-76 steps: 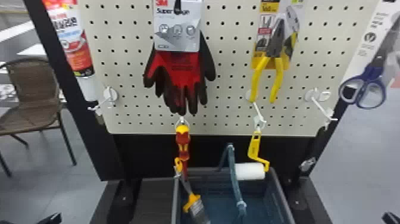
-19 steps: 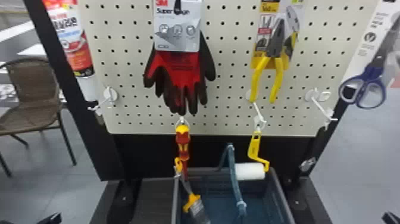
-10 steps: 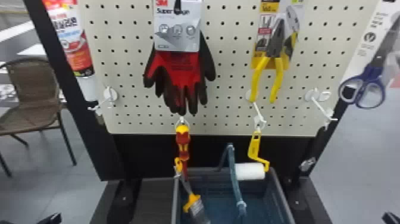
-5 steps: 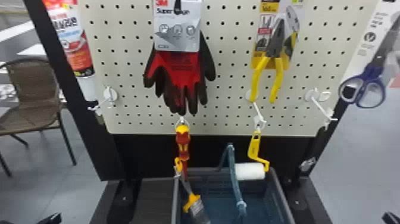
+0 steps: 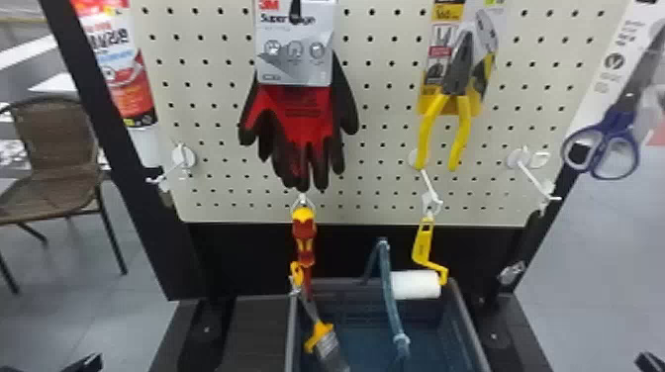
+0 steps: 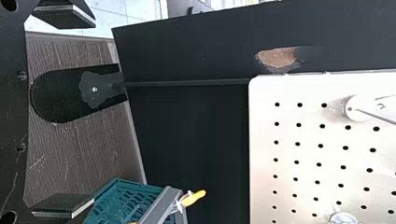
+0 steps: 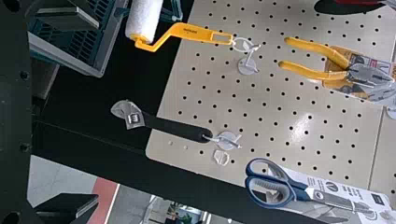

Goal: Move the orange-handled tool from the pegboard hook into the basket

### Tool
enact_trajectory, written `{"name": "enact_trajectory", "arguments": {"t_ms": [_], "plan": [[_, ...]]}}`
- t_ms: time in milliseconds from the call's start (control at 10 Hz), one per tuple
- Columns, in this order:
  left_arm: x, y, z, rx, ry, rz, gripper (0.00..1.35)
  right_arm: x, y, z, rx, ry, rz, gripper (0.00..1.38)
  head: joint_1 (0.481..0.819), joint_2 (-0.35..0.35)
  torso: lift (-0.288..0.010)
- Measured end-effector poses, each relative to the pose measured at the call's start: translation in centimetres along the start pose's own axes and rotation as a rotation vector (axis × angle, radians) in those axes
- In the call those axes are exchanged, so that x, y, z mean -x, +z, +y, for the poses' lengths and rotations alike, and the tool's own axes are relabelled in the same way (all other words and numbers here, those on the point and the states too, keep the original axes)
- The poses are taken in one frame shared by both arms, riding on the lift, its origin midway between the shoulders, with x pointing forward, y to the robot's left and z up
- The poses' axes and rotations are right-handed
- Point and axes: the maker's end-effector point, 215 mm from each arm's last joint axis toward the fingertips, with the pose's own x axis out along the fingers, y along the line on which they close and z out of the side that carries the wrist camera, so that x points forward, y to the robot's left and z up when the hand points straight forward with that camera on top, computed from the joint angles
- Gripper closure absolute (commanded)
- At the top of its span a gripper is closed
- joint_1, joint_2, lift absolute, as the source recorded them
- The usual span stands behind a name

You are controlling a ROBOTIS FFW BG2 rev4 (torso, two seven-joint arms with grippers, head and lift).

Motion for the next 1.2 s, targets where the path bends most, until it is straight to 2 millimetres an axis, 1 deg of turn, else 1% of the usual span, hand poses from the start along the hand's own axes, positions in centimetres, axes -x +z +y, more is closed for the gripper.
{"name": "enact_trajectory", "arguments": {"t_ms": [1200], "plan": [[0.0, 0.0, 0.0, 0.0, 0.0, 0.0, 0.0, 0.0, 0.0, 0.0, 0.0, 0.0, 0.0, 0.0, 0.549, 0.0, -0.1]]}}
